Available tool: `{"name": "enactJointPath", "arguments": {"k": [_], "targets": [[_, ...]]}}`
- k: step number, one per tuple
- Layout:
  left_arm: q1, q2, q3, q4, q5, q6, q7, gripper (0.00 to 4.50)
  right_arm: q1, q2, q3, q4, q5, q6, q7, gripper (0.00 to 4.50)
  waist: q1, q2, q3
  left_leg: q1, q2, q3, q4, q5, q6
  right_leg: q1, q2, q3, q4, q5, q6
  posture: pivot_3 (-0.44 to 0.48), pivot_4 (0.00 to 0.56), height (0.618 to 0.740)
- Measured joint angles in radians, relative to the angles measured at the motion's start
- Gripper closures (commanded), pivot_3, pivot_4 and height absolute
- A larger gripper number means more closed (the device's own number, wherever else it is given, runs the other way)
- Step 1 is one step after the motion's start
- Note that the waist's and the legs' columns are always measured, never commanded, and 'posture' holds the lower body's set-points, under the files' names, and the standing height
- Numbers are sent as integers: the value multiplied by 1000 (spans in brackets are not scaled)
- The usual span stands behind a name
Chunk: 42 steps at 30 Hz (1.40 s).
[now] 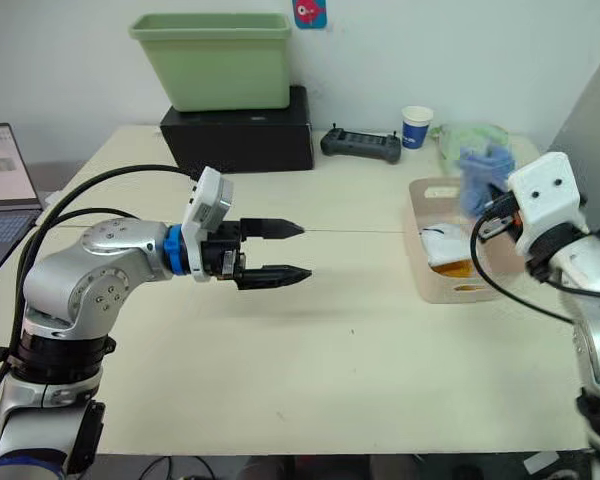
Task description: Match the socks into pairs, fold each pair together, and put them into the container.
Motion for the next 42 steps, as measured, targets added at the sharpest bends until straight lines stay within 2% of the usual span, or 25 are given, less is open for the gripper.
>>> {"name": "enactJointPath", "arguments": {"k": [6,9,13,17,23,30,34,39,42], "targets": [[-9,-2,-22,-8,-5,9,0,31,-91,-91,240,322,-246,-400,100,4500,-4,1,1,0,0,1,1,0,0,0,-1,0,0,0,0,0,150,730],[-14,-4,-27,-13,-5,9,2,31,-151,-112,306,431,-315,-530,176,4500,4,1,1,-1,0,1,1,0,0,0,-1,0,1,0,0,0,150,730],[-14,-7,-29,-14,-4,7,4,31,-190,-114,350,479,-337,-591,288,4500,12,1,1,-1,0,1,1,1,0,0,-1,0,1,3,-5,0,150,730],[-20,-23,-37,-14,-4,4,13,31,-224,-120,373,457,-342,-543,439,4500,16,1,1,0,0,0,2,1,0,1,-1,-1,1,3,-5,0,150,730],[-20,-21,-42,-13,11,-20,7,0,-242,-133,371,391,-281,-372,674,2444,21,1,1,0,0,0,3,1,0,1,-1,-1,3,3,-5,0,150,730],[-20,-21,-48,-6,31,-45,-1,0,-325,-166,318,350,-189,-234,810,32,20,1,1,0,0,0,3,1,0,1,-1,-2,3,3,-5,0,150,730],[-20,-18,-49,2,37,-58,-4,0,-330,-230,268,297,-93,-158,914,32,26,1,1,0,0,-1,3,1,0,1,-2,-2,3,3,-5,0,150,730],[14,20,-43,5,40,-59,0,0,-295,-270,172,291,-38,-125,912,32,27,1,1,0,0,0,3,1,0,1,-2,-2,3,3,-5,0,150,730],[87,66,-6,-1,58,-69,22,0,-262,-234,73,287,42,-96,878,32,19,1,1,0,0,0,3,1,0,1,-2,-1,4,3,-5,0,150,730]]}}
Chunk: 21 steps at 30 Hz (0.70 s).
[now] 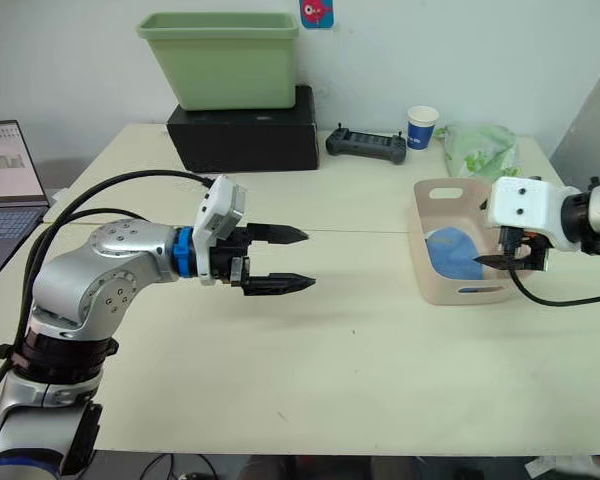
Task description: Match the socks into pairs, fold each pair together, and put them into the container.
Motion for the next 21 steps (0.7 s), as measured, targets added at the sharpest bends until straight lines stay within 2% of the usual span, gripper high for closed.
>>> {"name": "enactJointPath", "arguments": {"k": [4,7,10,13,16,18,21], "targets": [[225,90,152,-35,41,-19,74,0,57,151,-174,-107,114,108,-159,32,-16,0,0,2,1,-1,-1,0,0,0,1,0,2,0,0,0,150,730],[402,89,271,-57,99,-63,169,0,137,307,-205,-246,174,161,-299,32,-9,0,0,2,1,-2,-1,0,0,1,1,-1,2,0,0,0,150,730],[568,4,406,-108,147,-124,293,0,280,449,-203,-372,182,163,-428,32,1,-1,-1,2,0,-2,-1,0,0,3,-2,-1,1,0,0,0,150,730],[695,-74,489,-122,222,-149,437,0,450,570,-171,-454,166,109,-530,32,18,-1,-1,2,-2,-1,0,0,0,4,-4,-1,-1,0,1,0,150,730],[789,-159,562,-124,257,-220,521,0,648,624,-103,-501,103,-12,-581,32,22,-4,-3,3,-2,-1,-1,0,0,7,-4,-2,-4,-1,1,0,150,730],[875,-202,594,-119,293,-285,552,0,795,645,-78,-475,55,-114,-599,32,21,-5,-4,10,-1,-1,-2,-1,-1,14,-4,-2,-8,-2,1,0,150,730],[938,-221,601,-112,313,-338,568,0,882,653,-87,-406,33,-207,-618,32,18,-5,-4,12,-1,0,-3,-1,-1,16,-4,-1,-9,-3,3,0,150,730]]}}
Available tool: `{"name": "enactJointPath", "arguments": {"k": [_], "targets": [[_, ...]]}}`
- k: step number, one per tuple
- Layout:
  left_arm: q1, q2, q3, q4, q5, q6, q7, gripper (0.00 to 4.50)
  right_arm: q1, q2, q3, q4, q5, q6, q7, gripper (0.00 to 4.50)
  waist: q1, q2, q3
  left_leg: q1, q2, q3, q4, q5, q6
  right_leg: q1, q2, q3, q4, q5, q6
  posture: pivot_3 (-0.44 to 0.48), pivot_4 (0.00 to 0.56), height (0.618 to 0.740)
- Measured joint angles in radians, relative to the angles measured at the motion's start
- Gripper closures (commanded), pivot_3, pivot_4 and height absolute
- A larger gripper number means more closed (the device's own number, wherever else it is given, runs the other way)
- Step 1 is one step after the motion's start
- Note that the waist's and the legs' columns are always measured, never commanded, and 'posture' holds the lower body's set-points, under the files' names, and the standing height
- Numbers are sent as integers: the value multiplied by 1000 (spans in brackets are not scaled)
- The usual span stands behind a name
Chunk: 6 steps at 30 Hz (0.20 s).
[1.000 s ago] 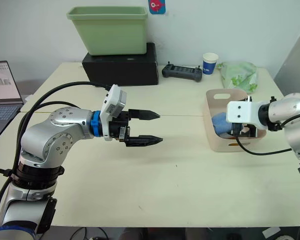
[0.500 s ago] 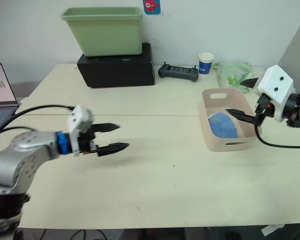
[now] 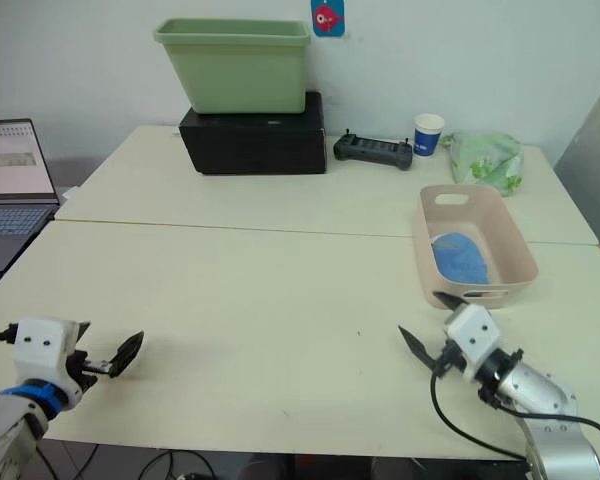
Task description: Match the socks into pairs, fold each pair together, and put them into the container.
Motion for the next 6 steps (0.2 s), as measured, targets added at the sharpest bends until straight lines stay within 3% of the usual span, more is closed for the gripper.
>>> {"name": "enactJointPath", "arguments": {"k": [6], "targets": [[20,-10,-8,28,-6,-31,-21,0,41,-5,-44,86,-20,-162,-23,32,-3,-3,-2,4,0,3,-1,0,0,2,1,2,0,0,-1,0,150,730]]}}
